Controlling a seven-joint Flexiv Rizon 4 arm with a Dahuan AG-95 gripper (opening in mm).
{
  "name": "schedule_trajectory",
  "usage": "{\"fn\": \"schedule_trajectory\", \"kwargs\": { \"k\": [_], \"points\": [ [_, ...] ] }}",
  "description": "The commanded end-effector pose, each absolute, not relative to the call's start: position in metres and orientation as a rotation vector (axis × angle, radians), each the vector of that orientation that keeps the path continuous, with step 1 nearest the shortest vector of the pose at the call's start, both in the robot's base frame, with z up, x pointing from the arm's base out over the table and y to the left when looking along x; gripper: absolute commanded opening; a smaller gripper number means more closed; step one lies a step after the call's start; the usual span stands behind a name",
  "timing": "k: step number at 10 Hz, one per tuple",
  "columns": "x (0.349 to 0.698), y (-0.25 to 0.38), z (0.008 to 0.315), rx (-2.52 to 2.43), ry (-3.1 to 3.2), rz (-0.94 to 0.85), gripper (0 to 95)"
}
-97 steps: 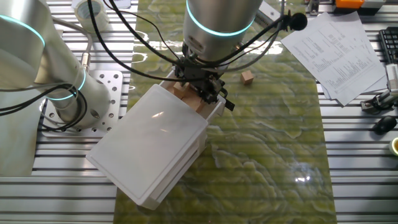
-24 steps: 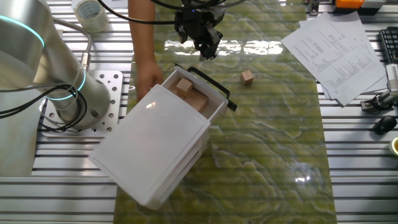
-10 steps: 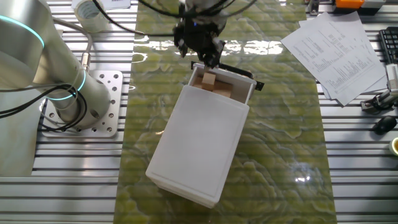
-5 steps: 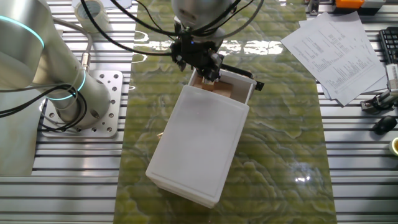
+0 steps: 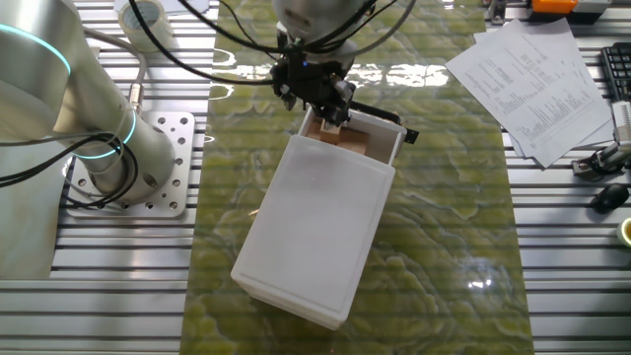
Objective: Take something out of a drawer
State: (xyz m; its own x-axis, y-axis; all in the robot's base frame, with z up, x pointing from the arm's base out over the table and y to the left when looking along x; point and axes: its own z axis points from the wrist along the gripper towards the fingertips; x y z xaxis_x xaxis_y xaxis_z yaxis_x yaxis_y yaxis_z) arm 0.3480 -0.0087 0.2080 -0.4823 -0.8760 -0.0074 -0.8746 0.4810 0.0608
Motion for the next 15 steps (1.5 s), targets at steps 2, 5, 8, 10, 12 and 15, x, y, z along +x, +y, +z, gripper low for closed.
{"fn": "schedule_trajectory", "kwargs": {
  "k": [2,5,8,10,12,15],
  "points": [
    [0.35,-0.008,0.208,1.544,-2.682,-0.041,57.0],
    [0.35,-0.008,0.208,1.454,-2.725,-0.031,57.0],
    [0.35,-0.008,0.208,1.484,-2.713,-0.048,57.0],
    [0.35,-0.008,0.208,1.511,-2.701,-0.052,57.0],
    [0.35,-0.011,0.207,1.523,-2.705,-0.066,57.0],
    [0.349,-0.028,0.198,1.55,-2.703,-0.061,57.0]
  ]
}}
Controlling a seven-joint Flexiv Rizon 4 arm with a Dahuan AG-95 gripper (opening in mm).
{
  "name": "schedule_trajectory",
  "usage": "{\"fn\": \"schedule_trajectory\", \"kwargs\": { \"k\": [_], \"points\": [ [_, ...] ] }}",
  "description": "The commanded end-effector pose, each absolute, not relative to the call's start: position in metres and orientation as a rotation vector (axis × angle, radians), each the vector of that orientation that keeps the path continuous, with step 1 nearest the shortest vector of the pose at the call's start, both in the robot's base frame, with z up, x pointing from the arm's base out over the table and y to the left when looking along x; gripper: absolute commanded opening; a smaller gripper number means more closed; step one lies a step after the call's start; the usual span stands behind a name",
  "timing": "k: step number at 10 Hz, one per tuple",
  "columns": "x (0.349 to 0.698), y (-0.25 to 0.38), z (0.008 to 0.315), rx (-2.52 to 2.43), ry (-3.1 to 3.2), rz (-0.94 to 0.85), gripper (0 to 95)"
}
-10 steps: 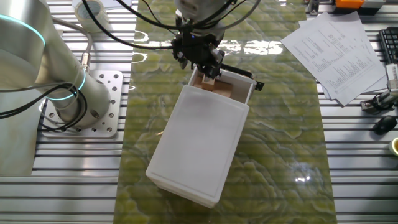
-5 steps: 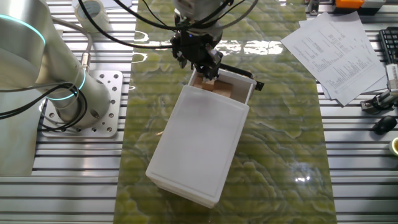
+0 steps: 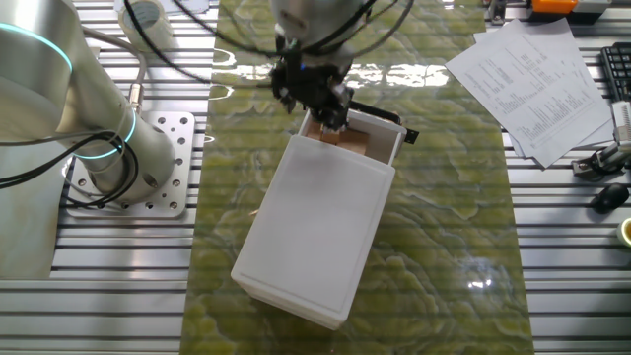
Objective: Take something out of a drawer
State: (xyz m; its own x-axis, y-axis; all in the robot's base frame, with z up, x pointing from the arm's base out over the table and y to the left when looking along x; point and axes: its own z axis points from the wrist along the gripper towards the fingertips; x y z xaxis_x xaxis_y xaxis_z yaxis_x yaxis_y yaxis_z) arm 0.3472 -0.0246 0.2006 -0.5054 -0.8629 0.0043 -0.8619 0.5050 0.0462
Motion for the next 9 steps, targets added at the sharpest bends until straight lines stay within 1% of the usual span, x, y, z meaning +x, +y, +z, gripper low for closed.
{"fn": "schedule_trajectory", "kwargs": {
  "k": [1,4,5,9],
  "points": [
    [0.349,-0.032,0.195,1.553,-2.705,-0.062,57.0],
    [0.348,-0.034,0.194,1.579,-2.71,-0.099,57.0],
    [0.348,-0.033,0.195,1.551,-2.718,-0.1,38.0],
    [0.349,-0.022,0.201,1.542,-2.72,-0.077,38.0]
  ]
}}
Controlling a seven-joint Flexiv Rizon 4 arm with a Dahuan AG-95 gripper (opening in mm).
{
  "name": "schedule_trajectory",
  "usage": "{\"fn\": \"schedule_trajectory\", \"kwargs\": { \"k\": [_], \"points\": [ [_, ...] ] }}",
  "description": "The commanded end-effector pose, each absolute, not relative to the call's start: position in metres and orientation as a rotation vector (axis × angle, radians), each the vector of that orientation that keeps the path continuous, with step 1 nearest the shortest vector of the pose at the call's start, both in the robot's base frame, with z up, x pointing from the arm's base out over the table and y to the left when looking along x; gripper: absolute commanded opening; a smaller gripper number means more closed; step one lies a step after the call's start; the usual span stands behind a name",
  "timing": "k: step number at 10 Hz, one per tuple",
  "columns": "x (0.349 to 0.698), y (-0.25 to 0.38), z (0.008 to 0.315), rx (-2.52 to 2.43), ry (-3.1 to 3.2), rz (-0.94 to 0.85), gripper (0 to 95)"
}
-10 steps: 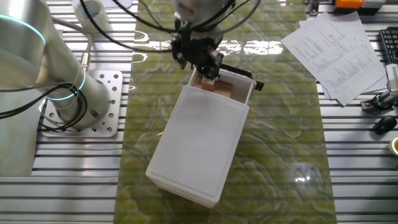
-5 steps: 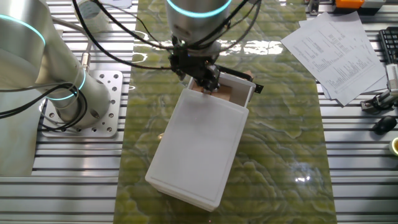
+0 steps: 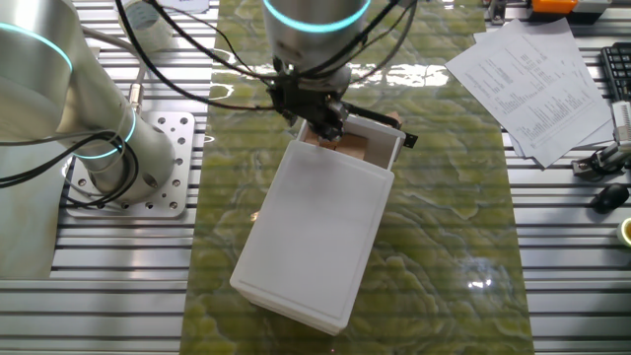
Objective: Take something out of a drawer
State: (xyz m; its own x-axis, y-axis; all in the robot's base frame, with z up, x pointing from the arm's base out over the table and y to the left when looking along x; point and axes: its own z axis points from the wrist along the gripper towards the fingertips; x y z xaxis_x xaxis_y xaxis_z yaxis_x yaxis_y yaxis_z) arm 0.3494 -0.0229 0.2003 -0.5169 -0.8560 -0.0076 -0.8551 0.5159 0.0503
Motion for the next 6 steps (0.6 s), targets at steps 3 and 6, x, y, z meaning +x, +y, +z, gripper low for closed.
{"fn": "schedule_trajectory", "kwargs": {
  "k": [3,6],
  "points": [
    [0.3493,-0.0218,0.2017,1.535,-2.733,-0.086,38.0],
    [0.3493,-0.0218,0.2017,1.489,-2.765,-0.083,38.0]
  ]
}}
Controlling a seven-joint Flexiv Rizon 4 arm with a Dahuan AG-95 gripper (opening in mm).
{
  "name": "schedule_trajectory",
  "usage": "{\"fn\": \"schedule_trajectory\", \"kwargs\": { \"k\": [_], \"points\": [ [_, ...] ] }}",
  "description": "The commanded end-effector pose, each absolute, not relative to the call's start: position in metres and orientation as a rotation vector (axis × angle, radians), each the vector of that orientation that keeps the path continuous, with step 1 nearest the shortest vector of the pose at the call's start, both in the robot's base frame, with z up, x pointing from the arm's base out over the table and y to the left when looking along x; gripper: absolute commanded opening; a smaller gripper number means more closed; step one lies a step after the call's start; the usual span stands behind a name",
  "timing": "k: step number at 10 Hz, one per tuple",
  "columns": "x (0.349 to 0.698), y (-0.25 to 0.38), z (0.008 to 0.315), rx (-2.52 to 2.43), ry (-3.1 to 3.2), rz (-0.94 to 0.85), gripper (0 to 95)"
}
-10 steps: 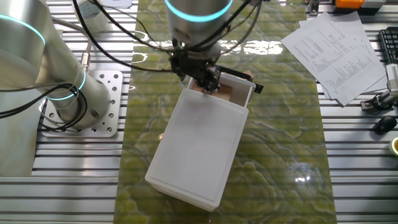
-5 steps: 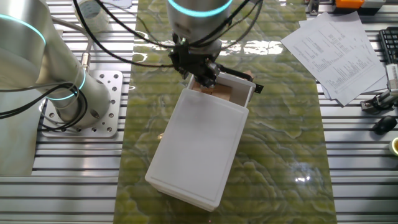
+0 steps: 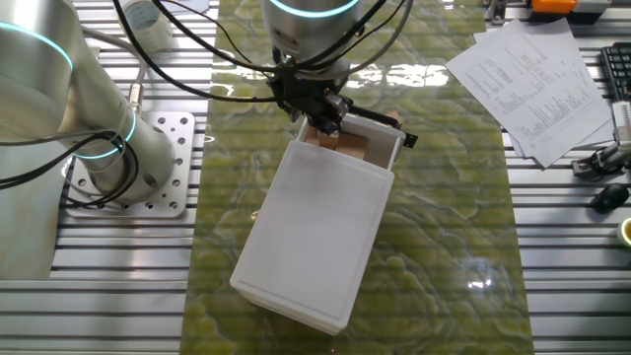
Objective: Take something out of a drawer
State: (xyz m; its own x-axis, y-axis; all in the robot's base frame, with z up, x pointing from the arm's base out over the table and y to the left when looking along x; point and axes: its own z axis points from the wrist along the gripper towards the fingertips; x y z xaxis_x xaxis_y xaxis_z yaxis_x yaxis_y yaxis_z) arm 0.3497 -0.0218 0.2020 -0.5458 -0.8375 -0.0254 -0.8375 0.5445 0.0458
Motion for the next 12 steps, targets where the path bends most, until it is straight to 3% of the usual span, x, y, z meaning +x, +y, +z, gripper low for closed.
{"fn": "schedule_trajectory", "kwargs": {
  "k": [1,12],
  "points": [
    [0.3493,-0.0218,0.2017,-1.489,2.771,0.08,38.0],
    [0.3493,-0.0218,0.2017,-1.468,2.767,0.072,38.0]
  ]
}}
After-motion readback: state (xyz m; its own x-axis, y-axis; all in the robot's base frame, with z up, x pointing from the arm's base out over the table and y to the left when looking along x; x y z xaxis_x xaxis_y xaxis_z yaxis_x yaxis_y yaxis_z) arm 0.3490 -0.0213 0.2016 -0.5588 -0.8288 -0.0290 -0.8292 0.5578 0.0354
